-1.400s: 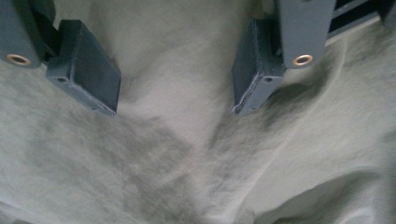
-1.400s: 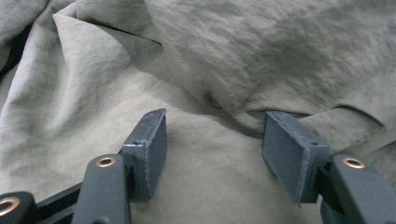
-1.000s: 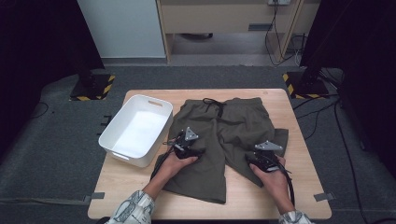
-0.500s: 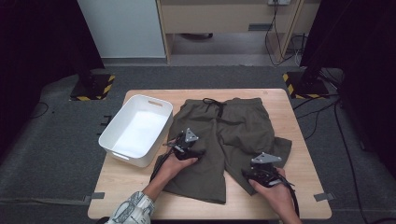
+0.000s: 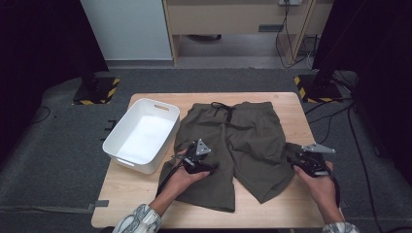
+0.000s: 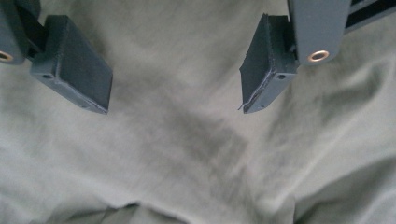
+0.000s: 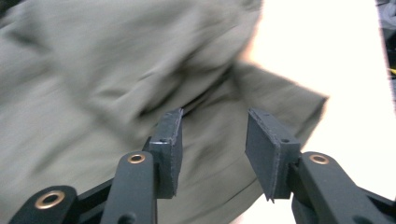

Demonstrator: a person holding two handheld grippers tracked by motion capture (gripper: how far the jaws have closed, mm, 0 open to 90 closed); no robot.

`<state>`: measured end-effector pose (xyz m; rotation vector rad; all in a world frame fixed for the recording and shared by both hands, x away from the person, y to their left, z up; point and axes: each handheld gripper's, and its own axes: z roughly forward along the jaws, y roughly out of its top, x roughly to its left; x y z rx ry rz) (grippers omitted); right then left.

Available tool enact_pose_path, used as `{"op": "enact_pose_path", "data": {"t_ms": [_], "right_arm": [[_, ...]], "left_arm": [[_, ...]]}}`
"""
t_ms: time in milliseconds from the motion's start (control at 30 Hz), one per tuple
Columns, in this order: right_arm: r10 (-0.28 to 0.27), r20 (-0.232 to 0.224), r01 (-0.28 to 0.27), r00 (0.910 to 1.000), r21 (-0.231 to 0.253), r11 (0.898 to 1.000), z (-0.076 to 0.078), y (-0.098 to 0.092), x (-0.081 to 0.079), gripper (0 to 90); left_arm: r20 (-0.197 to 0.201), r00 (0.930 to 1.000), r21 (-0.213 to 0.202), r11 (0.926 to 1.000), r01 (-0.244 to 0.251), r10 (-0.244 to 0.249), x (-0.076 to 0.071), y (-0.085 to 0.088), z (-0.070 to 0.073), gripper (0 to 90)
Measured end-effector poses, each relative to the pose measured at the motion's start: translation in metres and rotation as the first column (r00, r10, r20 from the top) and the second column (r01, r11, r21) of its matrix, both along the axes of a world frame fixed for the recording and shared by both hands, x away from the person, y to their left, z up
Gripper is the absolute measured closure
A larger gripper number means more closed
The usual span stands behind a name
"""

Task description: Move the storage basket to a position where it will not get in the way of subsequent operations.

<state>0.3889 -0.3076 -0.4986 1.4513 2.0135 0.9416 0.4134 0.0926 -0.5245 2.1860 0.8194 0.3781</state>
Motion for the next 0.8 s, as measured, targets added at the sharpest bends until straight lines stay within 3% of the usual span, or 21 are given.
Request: {"op": "enact_pose_path", "data": {"t_ms": [100, 200, 267, 333, 400, 433, 467, 567, 800], "right_arm": [[-0.046, 0.017, 0.046, 0.9988, 0.009, 0.999, -0.002, -0.009, 0.017, 49.0], [-0.068, 0.008, 0.069, 0.9976, -0.032, 0.997, -0.004, -0.014, 0.037, 40.8], [-0.064, 0.01, 0.065, 0.9979, -0.033, 0.997, -0.005, -0.019, 0.048, 41.5], [-0.054, -0.023, 0.053, 0.9983, -0.046, 0.998, -0.009, -0.023, 0.056, 42.0], [-0.04, -0.053, 0.04, 0.9978, -0.015, 0.999, -0.013, -0.025, 0.059, 48.9], [-0.019, -0.066, 0.019, 0.9976, -0.003, 1.0, -0.014, -0.026, 0.06, 55.9], [-0.004, -0.068, 0.004, 0.9977, 0.005, 1.0, -0.015, -0.025, 0.058, 69.2], [0.001, -0.074, 0.0, 0.9973, 0.009, 1.0, -0.012, -0.026, 0.05, 87.8], [-0.003, -0.121, 0.006, 0.9926, 0.022, 1.0, -0.009, -0.034, 0.015, 89.4]], "left_arm": [[-0.008, 1.0, 0.021, 0.9998, 0.0, 0.0, -0.001, 0.0, -0.007, 24.8], [-0.015, 0.9999, 0.006, 1.0, -0.004, 0.004, -0.001, 0.002, -0.011, 24.1], [-0.016, 0.9999, 0.004, 1.0, -0.005, 0.005, -0.001, 0.002, -0.011, 23.7], [-0.016, 0.9999, 0.004, 1.0, -0.005, 0.005, -0.001, 0.002, -0.011, 23.7], [-0.016, 0.9999, 0.004, 1.0, -0.005, 0.005, -0.001, 0.002, -0.011, 23.7], [-0.016, 0.9999, 0.004, 1.0, -0.005, 0.005, -0.001, 0.002, -0.011, 23.6], [-0.016, 0.9999, 0.004, 1.0, -0.005, 0.005, -0.001, 0.002, -0.011, 23.6], [-0.016, 0.9999, 0.004, 1.0, -0.005, 0.005, -0.001, 0.002, -0.011, 23.6], [-0.015, 0.9999, 0.004, 1.0, -0.005, 0.005, -0.001, 0.002, -0.011, 23.6]]}}
